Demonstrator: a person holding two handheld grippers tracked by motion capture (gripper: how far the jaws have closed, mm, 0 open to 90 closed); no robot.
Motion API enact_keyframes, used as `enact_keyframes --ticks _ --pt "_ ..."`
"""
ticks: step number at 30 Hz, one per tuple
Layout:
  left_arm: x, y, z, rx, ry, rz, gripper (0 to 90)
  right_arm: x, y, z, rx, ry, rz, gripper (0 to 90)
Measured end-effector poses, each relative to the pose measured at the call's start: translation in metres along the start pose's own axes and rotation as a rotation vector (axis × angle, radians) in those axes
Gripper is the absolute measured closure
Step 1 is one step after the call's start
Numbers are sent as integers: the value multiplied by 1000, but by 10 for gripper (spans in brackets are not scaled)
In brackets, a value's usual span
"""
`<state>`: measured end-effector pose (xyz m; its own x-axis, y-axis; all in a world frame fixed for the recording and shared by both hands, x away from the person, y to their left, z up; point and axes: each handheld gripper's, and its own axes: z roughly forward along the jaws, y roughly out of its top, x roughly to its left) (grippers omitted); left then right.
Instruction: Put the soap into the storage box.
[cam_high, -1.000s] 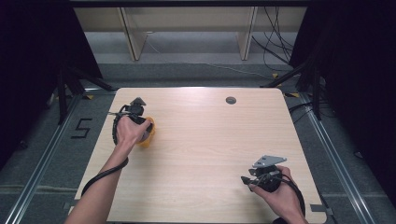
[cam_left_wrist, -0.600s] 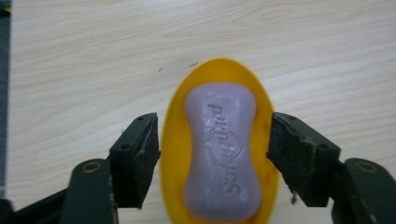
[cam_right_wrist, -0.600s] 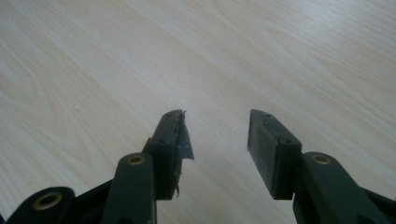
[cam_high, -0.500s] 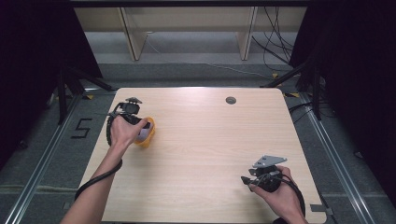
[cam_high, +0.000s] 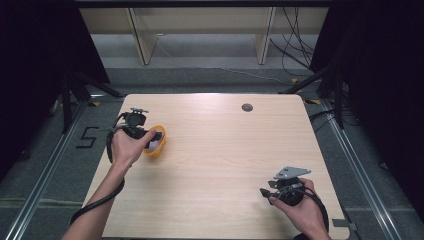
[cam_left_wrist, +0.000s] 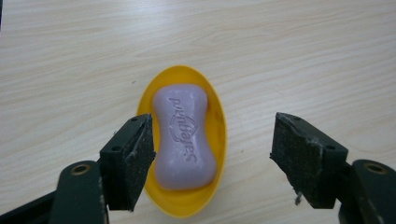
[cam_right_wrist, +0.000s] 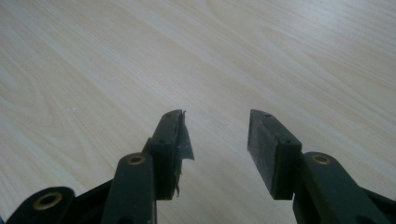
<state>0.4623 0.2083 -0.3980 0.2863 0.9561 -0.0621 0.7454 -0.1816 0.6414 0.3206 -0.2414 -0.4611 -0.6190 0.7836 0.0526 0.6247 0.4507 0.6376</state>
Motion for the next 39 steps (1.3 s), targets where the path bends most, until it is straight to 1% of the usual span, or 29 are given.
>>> enact_keyframes --ticks 1,2,4,5,7,9,10,11,12,13,14,16,17,18,20,21,22,23,24,25,26,28,29,33,34,35,36,37,39 --pt "0 -2 -3 -1 -7 4 293 -1 -1 1 -14 -7 -14 561" --pt "-1 -4 -7 -4 -12 11 295 1 -1 -1 5 -1 7 561" --pt "0 -9 -13 -28 -26 15 296 0 -2 -2 2 -1 6 561" --pt "0 -11 -17 -28 -24 21 297 -1 -3 0 -20 -11 -9 561" --pt "2 -16 -23 -43 -34 31 302 1 -3 -2 -8 -7 24 561" --pt "2 -23 -29 -61 -40 44 305 2 -3 -2 -6 -9 27 561" --pt "2 -26 -33 -65 -37 53 307 1 -3 -3 6 -9 20 561" --pt "3 -29 -37 -62 -39 63 309 1 -4 -1 -11 -16 7 561" --pt "3 -32 -40 -79 -36 65 310 2 -4 -1 -19 -17 17 561" --pt "4 -36 -44 -72 -39 72 313 1 -4 -1 -26 -23 0 561" --pt "5 -39 -47 -86 -50 75 316 1 -4 -3 -4 -16 -1 561" --pt "7 -47 -52 -88 -70 73 320 1 -4 -4 -6 -20 1 561" --pt "7 -51 -54 -94 -74 71 320 2 -5 1 -59 -28 3 561" --pt "8 -56 -56 -94 -78 74 320 1 -4 -4 -4 -18 1 561" --pt "10 -66 -61 -90 -86 85 320 4 -4 -2 -32 -22 20 561" --pt "8 -71 -61 -112 -79 63 320 5 -3 -2 -27 -16 27 561" --pt "11 -77 -63 -103 -91 77 320 4 -3 -2 -24 -19 13 561" --pt "11 -83 -64 -114 -90 70 320 4 -2 -2 -22 -19 6 561" --pt "13 -88 -66 -105 -96 79 321 4 -2 -2 -21 -19 10 561" --pt "13 -94 -66 -124 -94 58 321 4 -2 -2 -23 -18 11 561" --pt "16 -101 -69 -98 -91 81 322 4 -1 -4 5 -5 17 561" --pt "18 -110 -69 -97 -97 74 323 4 -2 0 -27 -17 5 561" --pt "18 -114 -69 -97 -99 68 323 4 -1 -3 8 -5 11 561" --pt "23 -134 -67 -89 -94 54 323 3 0 -2 3 2 -9 560" --pt "24 -139 -65 -85 -94 50 325 5 0 -1 -12 -8 12 560" --pt "26 -145 -65 -74 -95 44 325 4 0 0 -15 -8 12 560" --pt "26 -152 -62 -97 -89 8 326 4 0 -2 1 -7 8 560" --pt "30 -158 -62 -69 -90 33 327 4 0 -2 1 -6 10 560" --pt "32 -171 -57 -93 -75 3 330 3 0 -2 1 -6 10 560"
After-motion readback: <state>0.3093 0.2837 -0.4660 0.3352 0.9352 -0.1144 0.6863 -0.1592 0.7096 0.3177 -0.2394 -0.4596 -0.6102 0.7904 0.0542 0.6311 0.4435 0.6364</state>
